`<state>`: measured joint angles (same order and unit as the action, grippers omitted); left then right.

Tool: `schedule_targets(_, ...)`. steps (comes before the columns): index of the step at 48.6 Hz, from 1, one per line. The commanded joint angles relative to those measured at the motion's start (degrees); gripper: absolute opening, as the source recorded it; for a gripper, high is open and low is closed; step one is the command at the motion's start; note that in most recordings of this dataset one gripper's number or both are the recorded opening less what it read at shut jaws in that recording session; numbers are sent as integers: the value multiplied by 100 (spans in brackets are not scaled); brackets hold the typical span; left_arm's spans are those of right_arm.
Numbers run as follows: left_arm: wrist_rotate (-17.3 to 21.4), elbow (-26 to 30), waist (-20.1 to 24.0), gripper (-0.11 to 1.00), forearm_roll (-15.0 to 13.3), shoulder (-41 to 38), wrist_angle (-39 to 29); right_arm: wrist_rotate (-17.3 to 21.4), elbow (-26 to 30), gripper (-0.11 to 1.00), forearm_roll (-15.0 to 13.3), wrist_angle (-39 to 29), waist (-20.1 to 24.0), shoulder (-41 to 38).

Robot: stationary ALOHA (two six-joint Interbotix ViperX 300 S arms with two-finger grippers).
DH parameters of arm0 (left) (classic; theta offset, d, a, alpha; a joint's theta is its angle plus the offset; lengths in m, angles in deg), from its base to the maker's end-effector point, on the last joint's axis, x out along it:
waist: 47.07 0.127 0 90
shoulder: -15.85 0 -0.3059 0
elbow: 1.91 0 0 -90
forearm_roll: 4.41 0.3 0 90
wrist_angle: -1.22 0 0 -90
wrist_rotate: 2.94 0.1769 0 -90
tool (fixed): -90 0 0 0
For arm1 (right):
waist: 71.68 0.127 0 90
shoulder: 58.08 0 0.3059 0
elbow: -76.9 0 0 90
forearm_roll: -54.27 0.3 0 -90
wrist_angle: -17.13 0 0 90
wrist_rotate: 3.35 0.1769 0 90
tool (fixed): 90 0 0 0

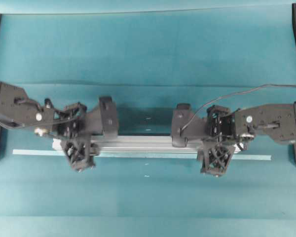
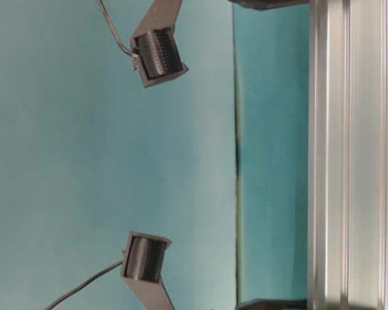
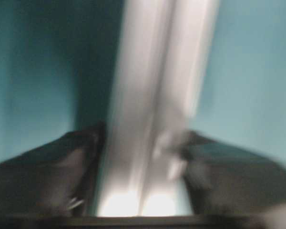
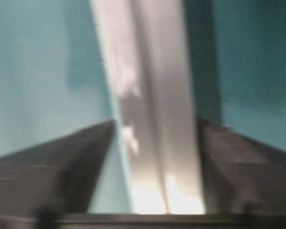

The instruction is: Lift the metal rail with both hands.

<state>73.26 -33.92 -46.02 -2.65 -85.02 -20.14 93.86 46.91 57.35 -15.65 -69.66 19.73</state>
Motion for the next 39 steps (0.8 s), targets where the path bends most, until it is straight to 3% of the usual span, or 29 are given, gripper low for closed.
schedule_targets(1, -9, 53, -26, 85, 9, 53, 105, 9, 44, 88, 26, 26, 9, -18)
schedule_targets(5, 35, 35, -26, 92, 9, 62, 149, 18, 44, 97, 26, 26, 18, -18)
schedule_targets(23, 114, 0, -26, 90, 9, 141, 105, 44, 70, 97, 18, 44, 9, 18)
schedule_targets(39, 360, -35, -62, 90, 9, 1327, 44, 53, 185, 97, 18, 220, -220, 800)
